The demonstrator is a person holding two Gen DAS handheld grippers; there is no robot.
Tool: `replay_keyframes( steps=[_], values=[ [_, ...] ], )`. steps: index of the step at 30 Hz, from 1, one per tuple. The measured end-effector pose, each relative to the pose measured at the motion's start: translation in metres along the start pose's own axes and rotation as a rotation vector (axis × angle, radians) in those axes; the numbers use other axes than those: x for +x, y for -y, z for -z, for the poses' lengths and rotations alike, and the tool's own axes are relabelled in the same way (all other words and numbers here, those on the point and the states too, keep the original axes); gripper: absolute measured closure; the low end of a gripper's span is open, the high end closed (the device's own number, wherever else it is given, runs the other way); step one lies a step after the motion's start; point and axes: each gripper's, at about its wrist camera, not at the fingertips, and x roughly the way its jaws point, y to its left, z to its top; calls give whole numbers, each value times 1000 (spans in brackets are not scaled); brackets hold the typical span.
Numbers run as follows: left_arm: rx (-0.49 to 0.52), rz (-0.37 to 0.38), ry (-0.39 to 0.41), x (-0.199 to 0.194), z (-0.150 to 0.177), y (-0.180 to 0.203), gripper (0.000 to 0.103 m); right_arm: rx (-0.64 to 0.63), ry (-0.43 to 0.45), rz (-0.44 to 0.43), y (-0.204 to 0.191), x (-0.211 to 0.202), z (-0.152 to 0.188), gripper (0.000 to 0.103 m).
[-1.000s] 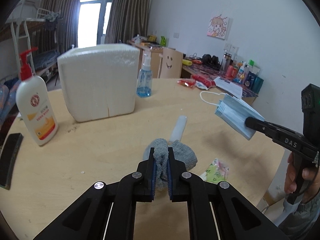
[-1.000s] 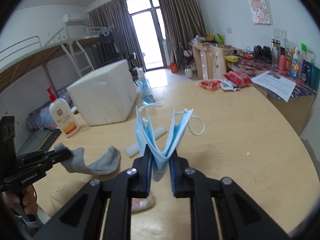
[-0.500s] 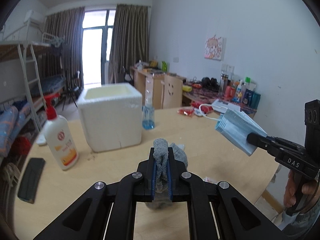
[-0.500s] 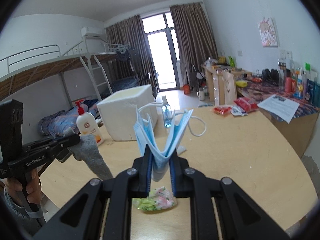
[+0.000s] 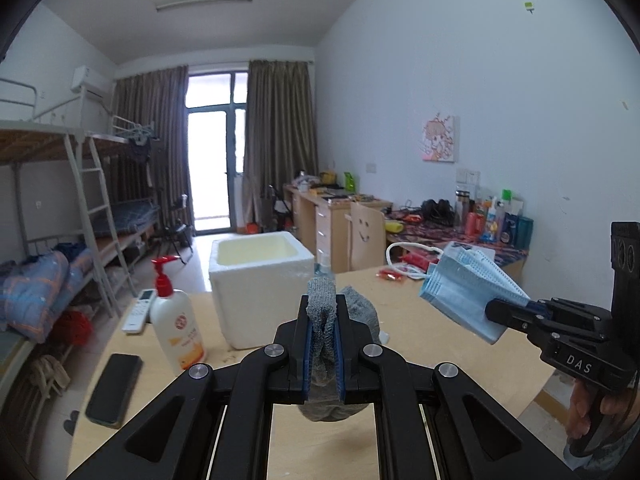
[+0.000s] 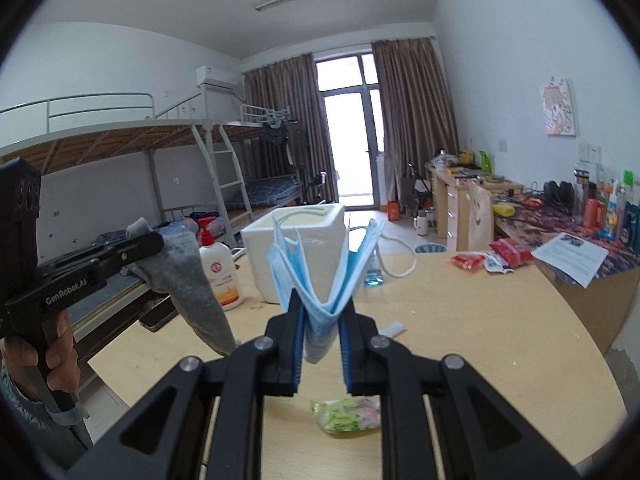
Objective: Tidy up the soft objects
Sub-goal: 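Carry the sock and mask over the white foam box with both tools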
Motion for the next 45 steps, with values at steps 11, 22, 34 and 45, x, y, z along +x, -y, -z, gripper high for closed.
replay_keyframes(
  steps=[11, 22, 34, 45],
  values=[
    [-24, -135, 47, -18, 2, -23, 94, -58, 1, -92, -26, 18, -5, 84],
    [-41, -155, 29, -11, 1, -42, 94, -73, -28, -133, -35, 40, -7, 84],
    [-46, -143, 25, 6, -17, -53, 94, -79, -34, -136, -29, 55, -20, 84],
    [-54, -134, 16, 34, -40, -62, 94, -85, -50, -118, -28, 78, -44, 84]
  ],
)
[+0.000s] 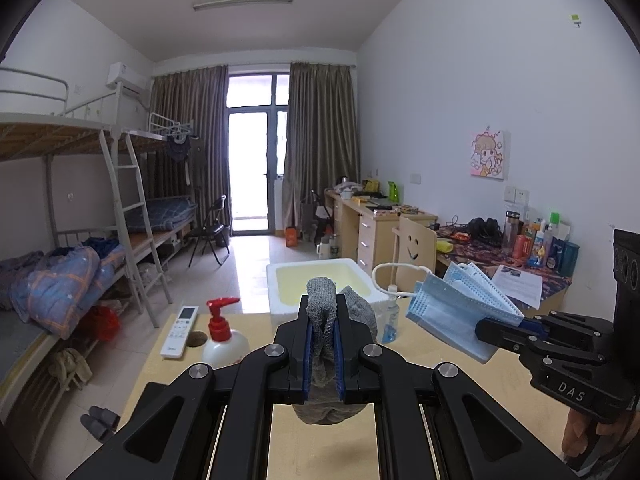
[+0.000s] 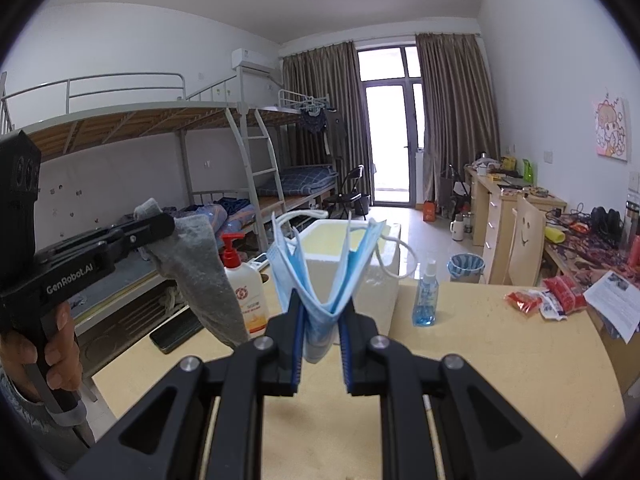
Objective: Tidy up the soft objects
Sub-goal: 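Carry the sock and mask over the white foam box with both tools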
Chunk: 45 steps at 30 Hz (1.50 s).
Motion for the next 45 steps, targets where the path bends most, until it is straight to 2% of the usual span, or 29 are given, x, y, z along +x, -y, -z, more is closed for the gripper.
replay_keyframes(
  steps=[5, 18, 24, 34, 40, 45],
  values=[
    [3, 8, 2, 11, -16, 1, 94, 0, -2, 8, 3, 11, -15, 84],
    [58, 2, 83, 27, -60, 3, 94, -46, 24, 23, -1, 28, -52, 84],
    [57, -6, 104, 39, -70, 1, 94, -54, 44, 30, 2, 36, -68, 84],
    [40, -30, 98, 71, -78, -9, 94, -50, 28, 32, 14, 69, -76, 84],
    [-5, -33, 77, 97, -80, -21, 94, -46, 18, 52, 22, 86, -79, 84],
    [2, -27, 42, 122, -80, -21, 94, -40, 5, 56, 28, 95, -77, 84]
  ],
)
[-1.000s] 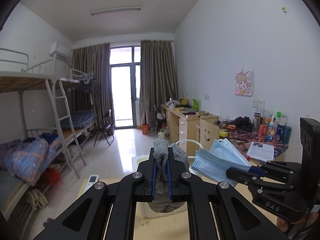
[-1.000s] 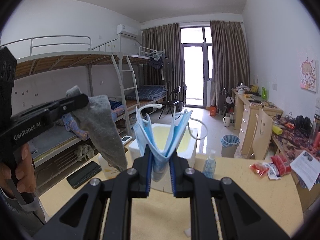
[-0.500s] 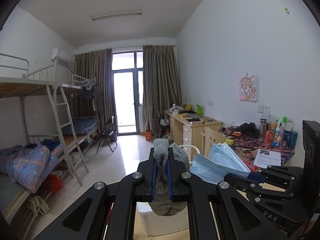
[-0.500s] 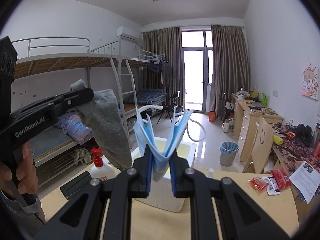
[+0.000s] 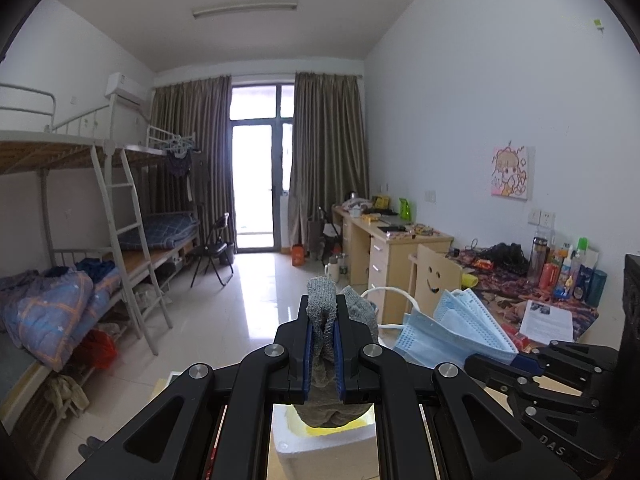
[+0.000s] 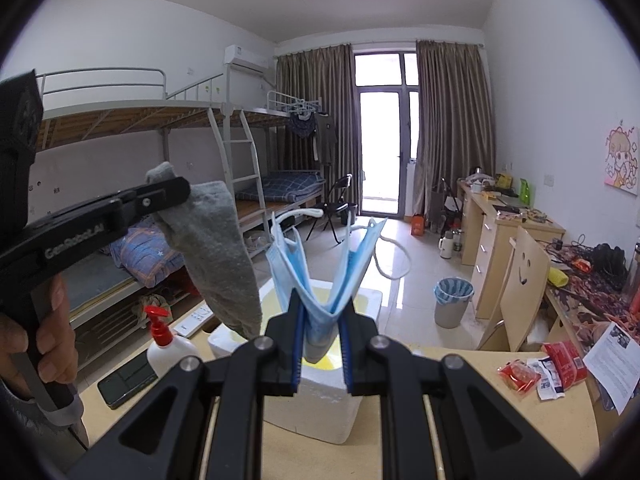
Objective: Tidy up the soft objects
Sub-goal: 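Carry the sock and mask over the white foam box with both tools, then open the left tool to drop the grey sock into the box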
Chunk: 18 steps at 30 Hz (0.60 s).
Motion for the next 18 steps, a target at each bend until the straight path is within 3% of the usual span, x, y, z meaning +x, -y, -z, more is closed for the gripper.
replay_keyframes(
  steps=[11, 18],
  values=[
    [-33, 36, -98, 45, 16, -1, 94, 53, -38, 33, 21, 12, 8, 84],
    [-30, 19, -181, 81, 33, -2, 94, 63, -56, 35, 23, 16, 10, 84]
  ],
)
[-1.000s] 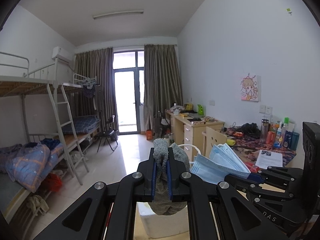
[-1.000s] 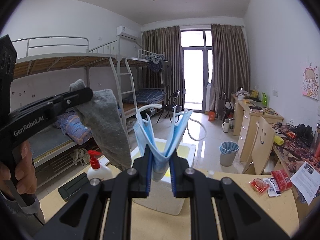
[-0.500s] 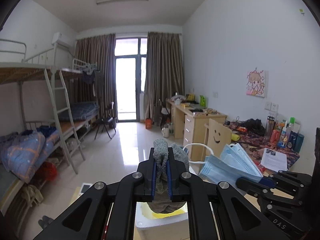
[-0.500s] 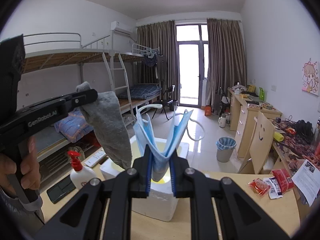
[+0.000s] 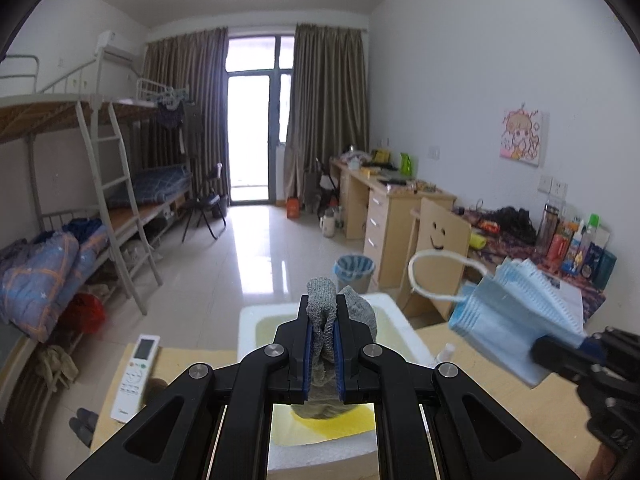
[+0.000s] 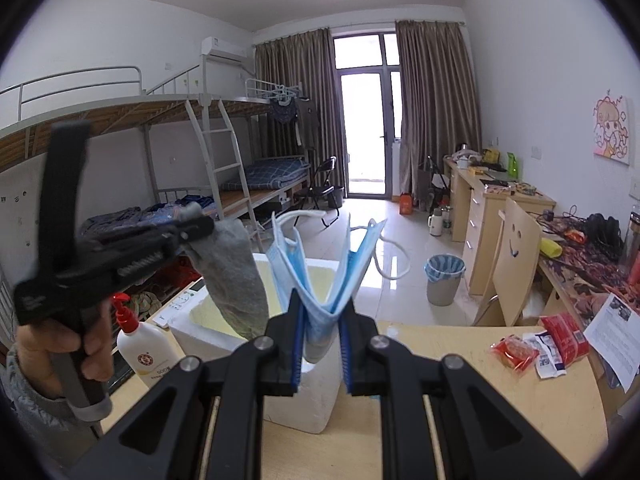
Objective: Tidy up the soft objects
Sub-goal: 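Open the left tool to drop the grey sock into the box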
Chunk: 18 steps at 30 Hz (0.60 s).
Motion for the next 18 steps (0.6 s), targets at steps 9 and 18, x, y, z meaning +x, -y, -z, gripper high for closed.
replay_keyframes(
  steps=[9, 18],
  values=[
    [6, -11, -109, 27, 12, -1, 65, 0, -9, 5, 2, 3, 0, 84],
    [-35, -66, -27, 4, 4, -7, 2, 10, -8, 17, 6, 1, -1, 84]
  ],
)
